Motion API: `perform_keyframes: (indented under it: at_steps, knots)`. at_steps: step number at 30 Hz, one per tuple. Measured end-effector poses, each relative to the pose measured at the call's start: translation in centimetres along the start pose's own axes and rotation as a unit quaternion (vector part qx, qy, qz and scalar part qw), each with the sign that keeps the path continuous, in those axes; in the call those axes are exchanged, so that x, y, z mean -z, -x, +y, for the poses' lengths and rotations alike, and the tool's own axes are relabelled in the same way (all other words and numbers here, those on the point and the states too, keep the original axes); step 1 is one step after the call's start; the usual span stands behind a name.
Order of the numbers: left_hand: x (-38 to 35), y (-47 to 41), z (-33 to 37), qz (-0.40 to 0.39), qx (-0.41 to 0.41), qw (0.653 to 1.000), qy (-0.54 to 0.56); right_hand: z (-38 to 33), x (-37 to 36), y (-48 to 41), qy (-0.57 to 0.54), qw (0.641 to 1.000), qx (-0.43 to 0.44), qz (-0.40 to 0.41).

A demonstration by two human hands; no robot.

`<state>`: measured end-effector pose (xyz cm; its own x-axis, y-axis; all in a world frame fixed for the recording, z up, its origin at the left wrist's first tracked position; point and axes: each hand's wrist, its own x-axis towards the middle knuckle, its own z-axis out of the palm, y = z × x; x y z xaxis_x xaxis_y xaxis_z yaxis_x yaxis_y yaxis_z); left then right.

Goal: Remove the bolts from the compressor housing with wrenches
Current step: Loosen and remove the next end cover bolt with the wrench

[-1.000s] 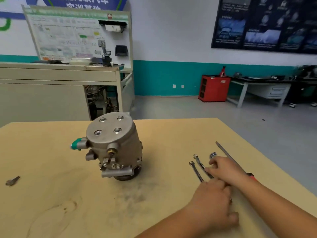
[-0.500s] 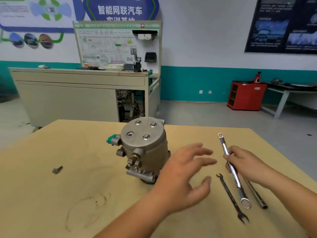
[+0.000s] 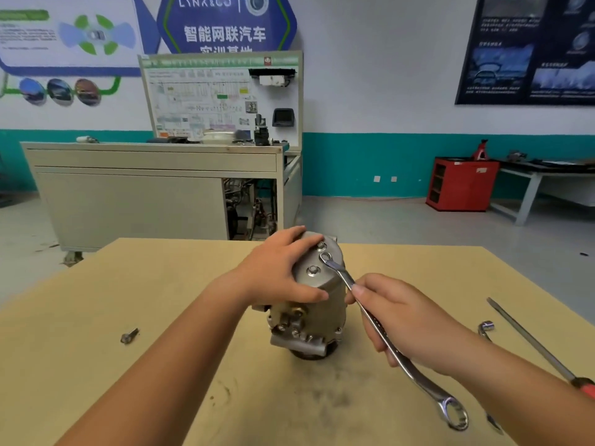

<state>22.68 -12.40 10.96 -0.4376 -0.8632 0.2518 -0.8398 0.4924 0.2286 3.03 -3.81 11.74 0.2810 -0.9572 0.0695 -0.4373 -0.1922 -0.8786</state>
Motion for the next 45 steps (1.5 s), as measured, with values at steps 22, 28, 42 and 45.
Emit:
perform_keyframes:
  at_steps: [22, 28, 42, 45]
  knots:
    - [-2.1, -0.8, 5.9, 0.047, 0.16, 0.978, -0.129, -0.6, 1.6, 0.0, 0.15, 0.986, -0.067, -0.036]
    - [-1.9, -0.9, 5.6, 0.045, 0.132, 0.982, -0.129, -1.7, 2.6, -1.0, 0.262, 0.954, -0.099, -0.109]
    - [-2.2, -1.1, 5.5, 0.061, 0.099, 0.988, -0.099, -2.9, 2.7, -1.3, 0.602, 0.777, -0.087, -0.164]
    - [-2.0, -1.0, 5.0, 0.061, 0.073, 0.992, -0.083, -2.2, 3.1, -1.3, 0.639, 0.75, -0.066, -0.157]
